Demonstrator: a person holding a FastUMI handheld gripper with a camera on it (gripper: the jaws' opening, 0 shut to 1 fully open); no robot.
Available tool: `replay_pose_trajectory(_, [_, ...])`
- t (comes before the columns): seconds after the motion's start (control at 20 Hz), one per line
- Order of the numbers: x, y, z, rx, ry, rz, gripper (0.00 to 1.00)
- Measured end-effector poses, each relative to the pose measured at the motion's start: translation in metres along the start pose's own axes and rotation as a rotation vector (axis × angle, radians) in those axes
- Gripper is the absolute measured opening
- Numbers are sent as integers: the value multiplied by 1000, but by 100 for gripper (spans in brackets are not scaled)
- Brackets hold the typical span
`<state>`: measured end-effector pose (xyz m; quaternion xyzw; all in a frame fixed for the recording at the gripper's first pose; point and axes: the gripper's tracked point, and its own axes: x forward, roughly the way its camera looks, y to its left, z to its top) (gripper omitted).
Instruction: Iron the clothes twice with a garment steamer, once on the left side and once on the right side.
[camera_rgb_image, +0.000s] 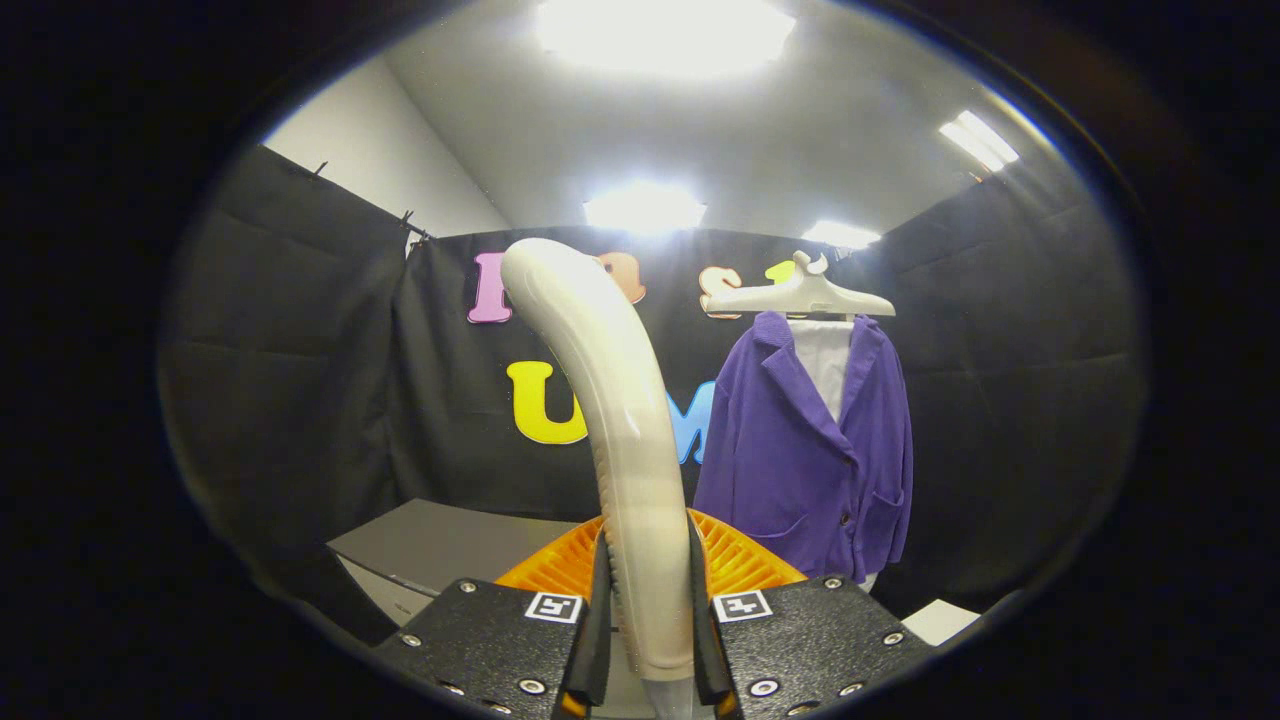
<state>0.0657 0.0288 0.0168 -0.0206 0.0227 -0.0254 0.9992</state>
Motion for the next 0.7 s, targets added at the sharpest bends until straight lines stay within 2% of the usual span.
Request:
replay_pose_trajectory(0.1, [-1,1,-3,-52,1,-34,33])
replay_pose_trajectory(0.3, [4,33,-18,-44,18,15,33])
replay_pose_trajectory(0.55, [10,48,-34,47,55,60,33])
replay_pose_trajectory(0.7, [13,46,-40,102,58,45,33])
